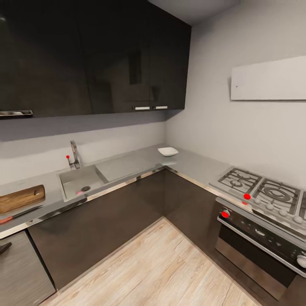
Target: In the kitchen, take the Vidalia onion out of the sink, dice it on the chopping board with the paring knife, put the diced onion into the bowl on the countertop, then place both the paring knife and the chopping board into the sink.
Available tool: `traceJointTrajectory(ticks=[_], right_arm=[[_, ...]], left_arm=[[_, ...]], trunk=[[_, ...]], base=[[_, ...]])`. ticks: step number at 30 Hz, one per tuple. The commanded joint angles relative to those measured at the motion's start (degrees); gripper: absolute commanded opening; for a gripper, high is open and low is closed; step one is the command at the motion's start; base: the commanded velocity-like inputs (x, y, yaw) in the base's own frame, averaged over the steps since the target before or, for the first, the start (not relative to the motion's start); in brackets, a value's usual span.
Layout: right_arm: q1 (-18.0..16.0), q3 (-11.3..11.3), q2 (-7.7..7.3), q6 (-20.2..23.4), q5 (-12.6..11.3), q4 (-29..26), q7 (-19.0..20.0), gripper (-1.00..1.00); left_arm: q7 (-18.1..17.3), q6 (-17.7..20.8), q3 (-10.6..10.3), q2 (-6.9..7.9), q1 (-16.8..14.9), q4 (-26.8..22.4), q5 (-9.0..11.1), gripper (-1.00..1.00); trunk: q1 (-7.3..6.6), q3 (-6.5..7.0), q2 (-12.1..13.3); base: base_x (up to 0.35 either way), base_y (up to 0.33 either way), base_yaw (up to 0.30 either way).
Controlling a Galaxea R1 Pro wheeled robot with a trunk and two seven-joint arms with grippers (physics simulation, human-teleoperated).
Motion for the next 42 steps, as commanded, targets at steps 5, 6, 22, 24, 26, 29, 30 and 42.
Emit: traceJointTrajectory(ticks=[5, 6, 22, 24, 26, 29, 30, 42], right_arm=[[-0.04, 0.43, 0.00, -0.07, 0.21, 0.03, -0.60, 1.00], [-0.04, 0.43, 0.00, -0.07, 0.21, 0.03, -0.60, 1.00], [-0.04, 0.43, -0.03, -0.07, 0.21, 0.03, -0.59, 1.00], [-0.04, 0.43, -0.03, -0.07, 0.21, 0.03, -0.60, 1.00], [-0.04, 0.43, -0.04, -0.07, 0.21, 0.03, -0.60, 1.00], [-0.04, 0.45, -0.06, -0.07, 0.21, 0.03, -0.56, 1.00], [-0.04, 0.48, -0.08, -0.07, 0.21, 0.03, -0.57, 1.00], [-0.04, 0.53, -0.09, -0.07, 0.30, 0.03, -0.51, 1.00]], left_arm=[[-0.06, -0.12, 0.07, -0.01, 0.00, -0.08, 0.05, 1.00], [-0.06, -0.12, 0.07, 0.00, 0.00, -0.09, 0.05, 1.00], [-0.06, -0.12, 0.07, -0.01, 0.00, -0.11, 0.05, 1.00], [-0.06, -0.12, 0.07, 0.00, 0.00, -0.14, 0.05, 1.00], [-0.06, -0.12, 0.07, -0.05, 0.00, -0.13, 0.05, 1.00], [-0.06, -0.10, 0.05, -0.07, 0.00, -0.10, 0.05, 1.00], [-0.06, -0.07, 0.06, -0.08, 0.00, -0.05, 0.05, 1.00], [-0.06, -0.09, 0.07, -0.08, 0.00, -0.06, 0.05, 1.00]], trunk=[[-1.09, 0.81, 1.94], [-1.31, 0.99, 2.35], [-4.82, 3.87, 8.76], [-5.26, 4.23, 9.57], [-5.70, 4.58, 10.37], [-6.36, 5.12, 11.57], [-6.58, 5.30, 11.97], [-7.24, 5.84, 13.17]], base=[[0.000, 0.000, 0.000], [0.000, 0.000, 0.000], [0.000, 0.000, 0.000], [0.000, 0.000, 0.000], [0.000, 0.000, 0.000], [0.000, 0.000, 0.000], [0.000, 0.000, 0.000], [0.000, 0.000, 0.000]])
